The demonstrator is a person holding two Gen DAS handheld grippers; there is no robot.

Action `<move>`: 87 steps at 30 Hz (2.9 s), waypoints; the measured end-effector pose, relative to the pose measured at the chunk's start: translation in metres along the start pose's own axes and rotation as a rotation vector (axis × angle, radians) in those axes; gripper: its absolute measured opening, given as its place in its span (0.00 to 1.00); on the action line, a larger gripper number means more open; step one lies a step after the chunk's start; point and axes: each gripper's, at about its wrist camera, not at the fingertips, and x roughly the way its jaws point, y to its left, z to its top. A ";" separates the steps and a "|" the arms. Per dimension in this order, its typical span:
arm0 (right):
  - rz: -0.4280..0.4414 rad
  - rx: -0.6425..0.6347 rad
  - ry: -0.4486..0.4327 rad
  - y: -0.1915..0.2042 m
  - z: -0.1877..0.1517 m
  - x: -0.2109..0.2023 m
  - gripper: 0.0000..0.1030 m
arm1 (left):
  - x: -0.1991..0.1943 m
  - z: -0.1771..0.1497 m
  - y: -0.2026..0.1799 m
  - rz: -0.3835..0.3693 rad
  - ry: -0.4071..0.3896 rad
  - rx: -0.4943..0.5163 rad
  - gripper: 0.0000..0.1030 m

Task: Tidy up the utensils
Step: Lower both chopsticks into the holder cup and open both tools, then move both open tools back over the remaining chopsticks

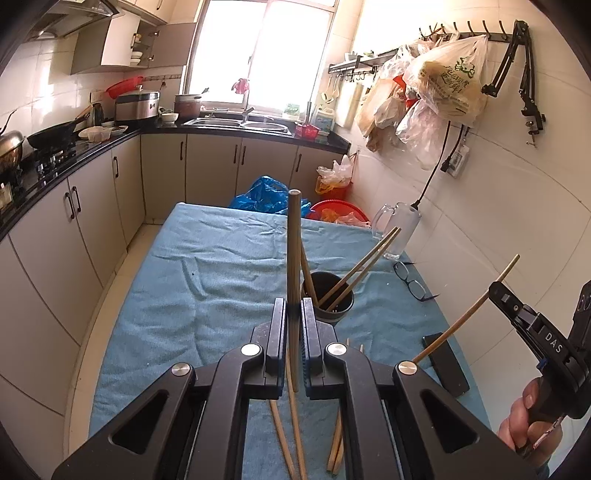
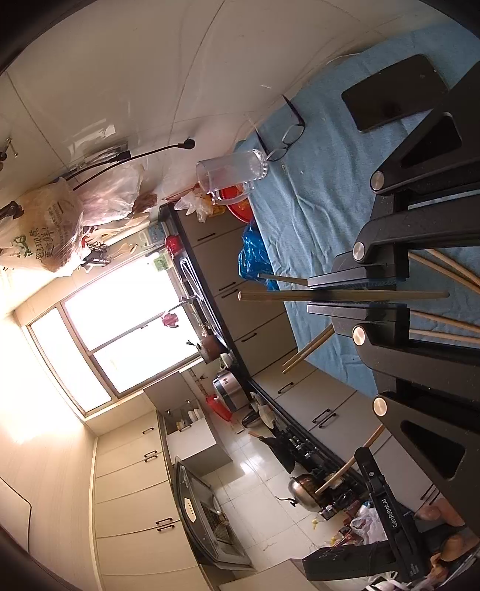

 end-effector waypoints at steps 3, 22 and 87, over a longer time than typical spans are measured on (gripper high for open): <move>0.004 -0.008 -0.008 0.003 0.004 0.001 0.07 | 0.000 0.005 -0.003 -0.004 -0.007 0.000 0.06; 0.016 -0.022 -0.085 0.020 0.055 0.024 0.07 | 0.004 0.067 -0.029 0.002 -0.084 0.032 0.06; -0.179 0.079 0.212 -0.054 -0.052 0.090 0.66 | 0.102 -0.053 0.041 0.055 0.168 -0.100 0.48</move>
